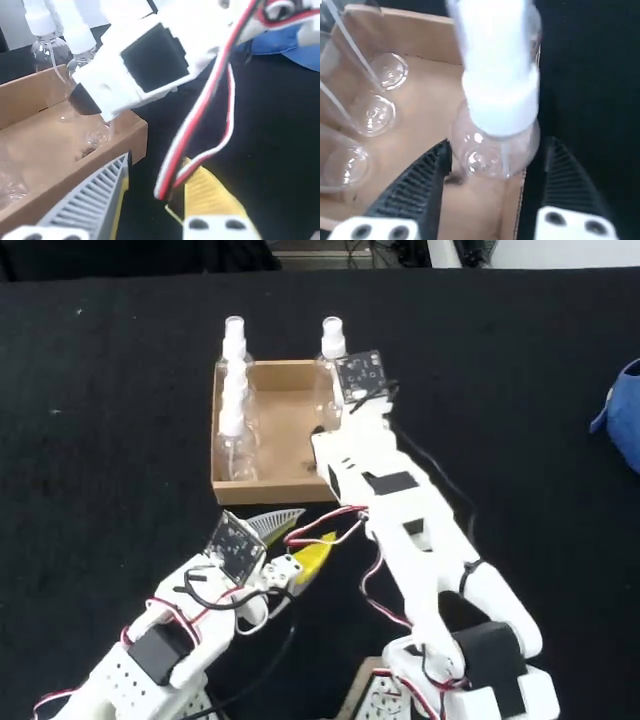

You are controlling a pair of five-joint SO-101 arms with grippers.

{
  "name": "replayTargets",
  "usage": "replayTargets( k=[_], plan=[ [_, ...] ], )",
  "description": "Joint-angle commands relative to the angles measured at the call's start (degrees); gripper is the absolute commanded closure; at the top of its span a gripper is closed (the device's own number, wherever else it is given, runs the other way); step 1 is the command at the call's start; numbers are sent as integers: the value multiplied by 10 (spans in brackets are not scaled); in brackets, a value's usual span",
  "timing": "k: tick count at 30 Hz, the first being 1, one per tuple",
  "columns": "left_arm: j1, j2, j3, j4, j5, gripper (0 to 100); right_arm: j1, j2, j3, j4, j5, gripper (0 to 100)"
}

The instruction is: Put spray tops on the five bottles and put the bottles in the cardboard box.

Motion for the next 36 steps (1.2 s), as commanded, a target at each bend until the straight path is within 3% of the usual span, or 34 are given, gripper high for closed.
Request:
replayTargets(
  k=[1,4,7,14,17,21,25,31,36],
  plan=[
    [6,-4,13,-11,-8,970,-11,-39,-7,-5,-4,635],
    [6,-4,13,-11,-8,970,-12,-53,-14,16,-4,568],
    [6,-5,13,-11,-9,970,-10,-94,-30,47,-3,566],
    [1,-6,13,-10,-11,970,4,-323,-69,252,-4,579],
    [0,-7,13,-8,-11,970,25,-414,-73,283,-4,694],
    [-36,-7,3,-8,-11,970,54,-495,-73,284,-5,997],
    [-110,-7,-44,4,-11,970,40,-525,-88,288,-5,872],
    [-204,-7,-211,134,-21,970,-2,-466,-262,373,-6,629],
    [-335,-7,-245,180,-126,970,-16,-304,-499,464,-59,682]
  ],
)
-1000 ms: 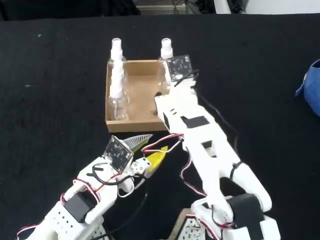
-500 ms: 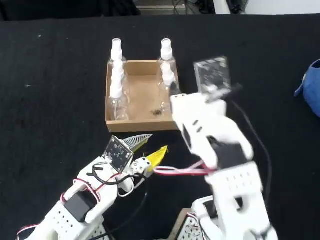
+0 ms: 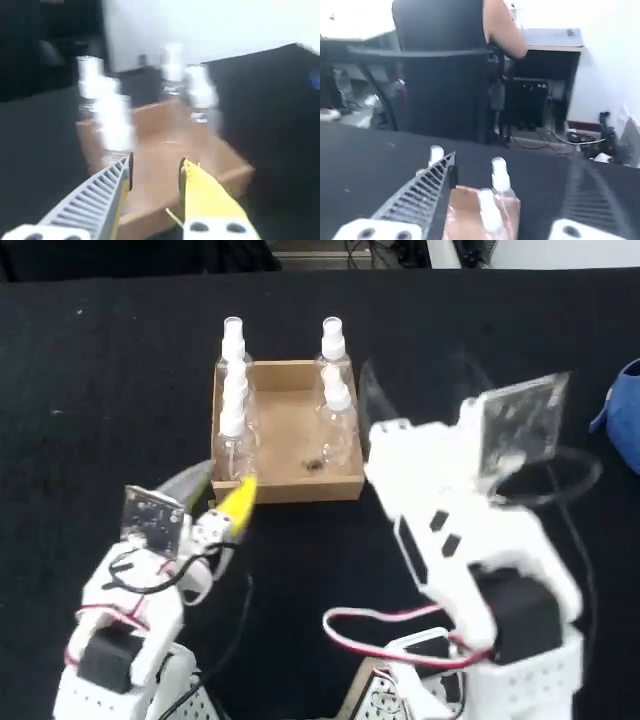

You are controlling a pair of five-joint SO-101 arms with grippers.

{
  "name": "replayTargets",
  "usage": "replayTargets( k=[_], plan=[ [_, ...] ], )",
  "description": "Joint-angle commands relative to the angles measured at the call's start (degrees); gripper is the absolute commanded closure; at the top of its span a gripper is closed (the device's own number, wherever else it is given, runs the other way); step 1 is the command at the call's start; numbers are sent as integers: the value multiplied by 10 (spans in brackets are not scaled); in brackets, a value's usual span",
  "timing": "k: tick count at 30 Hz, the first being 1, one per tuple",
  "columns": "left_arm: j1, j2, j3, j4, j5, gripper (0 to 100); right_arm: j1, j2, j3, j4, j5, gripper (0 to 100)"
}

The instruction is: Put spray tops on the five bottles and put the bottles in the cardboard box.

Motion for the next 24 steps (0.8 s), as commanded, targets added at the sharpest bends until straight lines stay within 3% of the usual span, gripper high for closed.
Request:
replayTargets(
  k=[1,4,7,11,14,20,24],
  plan=[
    [-132,-4,-51,23,-88,970,-13,138,-204,72,-34,701],
    [-204,-4,-56,23,-91,970,-10,208,-331,158,-35,742],
    [-240,-4,-50,23,-78,970,-9,248,-388,176,-35,790],
    [-252,-4,-35,20,-77,970,16,246,-391,182,-36,989],
    [-254,-4,-34,23,-76,970,69,203,-375,241,-25,939],
    [-250,-4,-18,23,-79,970,192,127,-172,292,9,989],
    [-252,-4,1,23,-79,970,278,23,44,207,12,988]
  ],
)
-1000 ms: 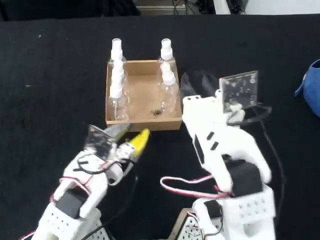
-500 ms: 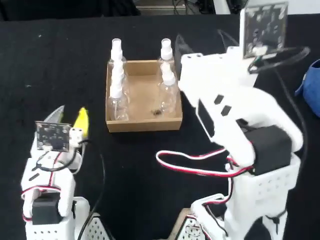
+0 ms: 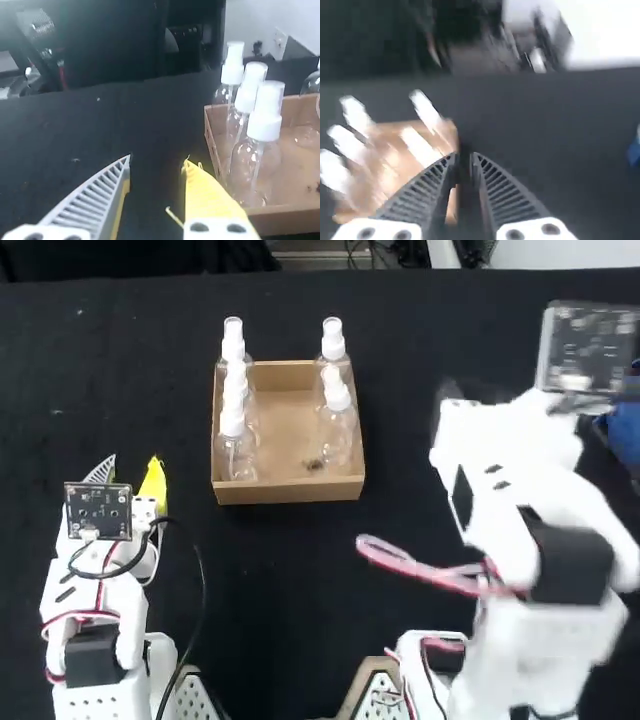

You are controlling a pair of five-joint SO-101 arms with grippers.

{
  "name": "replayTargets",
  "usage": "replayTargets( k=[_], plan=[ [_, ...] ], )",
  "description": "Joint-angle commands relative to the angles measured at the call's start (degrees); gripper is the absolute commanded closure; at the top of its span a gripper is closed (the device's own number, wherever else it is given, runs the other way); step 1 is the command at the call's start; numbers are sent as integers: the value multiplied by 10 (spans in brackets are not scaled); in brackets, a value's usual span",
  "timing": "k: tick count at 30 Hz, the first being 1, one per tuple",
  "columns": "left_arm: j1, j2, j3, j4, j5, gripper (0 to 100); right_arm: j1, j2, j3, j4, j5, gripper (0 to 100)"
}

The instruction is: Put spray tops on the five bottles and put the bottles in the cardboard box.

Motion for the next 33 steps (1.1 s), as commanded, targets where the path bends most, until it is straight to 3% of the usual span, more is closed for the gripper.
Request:
replayTargets(
  k=[1,5,15,22,26,33],
  plan=[
    [-6,-3,10,2,3,970,69,-123,207,-97,10,988],
    [-3,-3,43,-1,3,970,29,-278,407,-175,43,987],
    [-6,-3,96,3,3,970,-65,-473,647,-145,55,979],
    [-12,-3,160,4,4,970,-30,-567,742,-142,55,938],
    [-12,-3,165,66,4,970,-39,-622,829,-142,51,941],
    [-11,-3,138,254,3,970,-36,-631,895,-84,54,942]
  ],
)
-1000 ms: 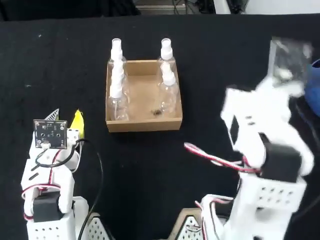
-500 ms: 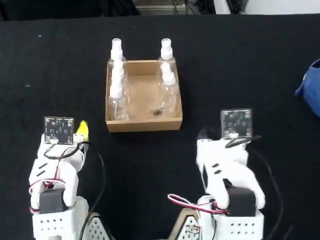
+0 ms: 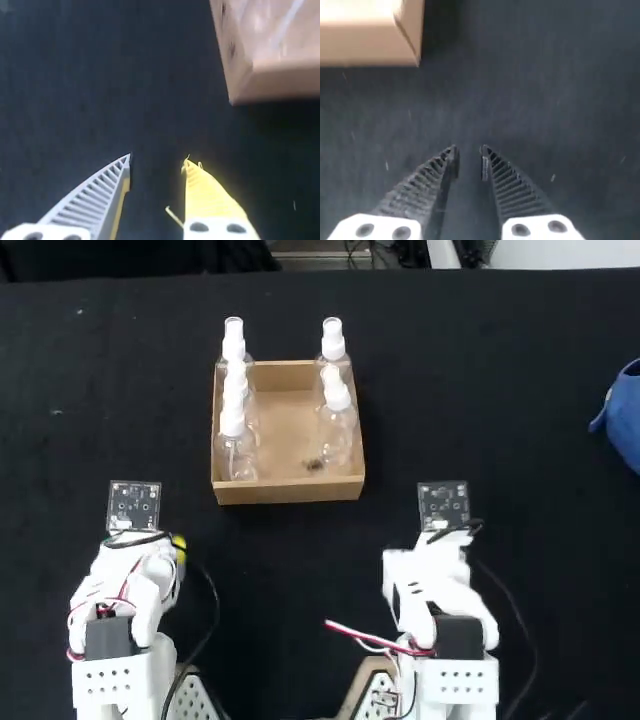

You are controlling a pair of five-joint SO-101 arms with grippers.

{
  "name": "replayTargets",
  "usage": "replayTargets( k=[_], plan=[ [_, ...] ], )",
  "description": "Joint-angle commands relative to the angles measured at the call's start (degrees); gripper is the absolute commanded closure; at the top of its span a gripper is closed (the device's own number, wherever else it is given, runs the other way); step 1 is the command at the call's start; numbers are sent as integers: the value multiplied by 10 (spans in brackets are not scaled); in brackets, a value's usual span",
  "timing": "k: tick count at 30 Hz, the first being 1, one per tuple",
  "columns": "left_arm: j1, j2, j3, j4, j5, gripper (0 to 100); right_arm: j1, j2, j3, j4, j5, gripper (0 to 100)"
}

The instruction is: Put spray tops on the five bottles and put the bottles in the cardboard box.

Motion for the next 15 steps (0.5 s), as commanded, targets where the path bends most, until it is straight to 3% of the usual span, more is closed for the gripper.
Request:
replayTargets(
  k=[1,8,15],
  plan=[
    [-2,-4,-29,105,2,970,11,-53,1,29,4,942],
    [-9,-1,38,66,4,970,112,-55,0,29,4,942],
    [-7,-4,39,80,4,970,121,-55,0,29,4,942]
  ],
)
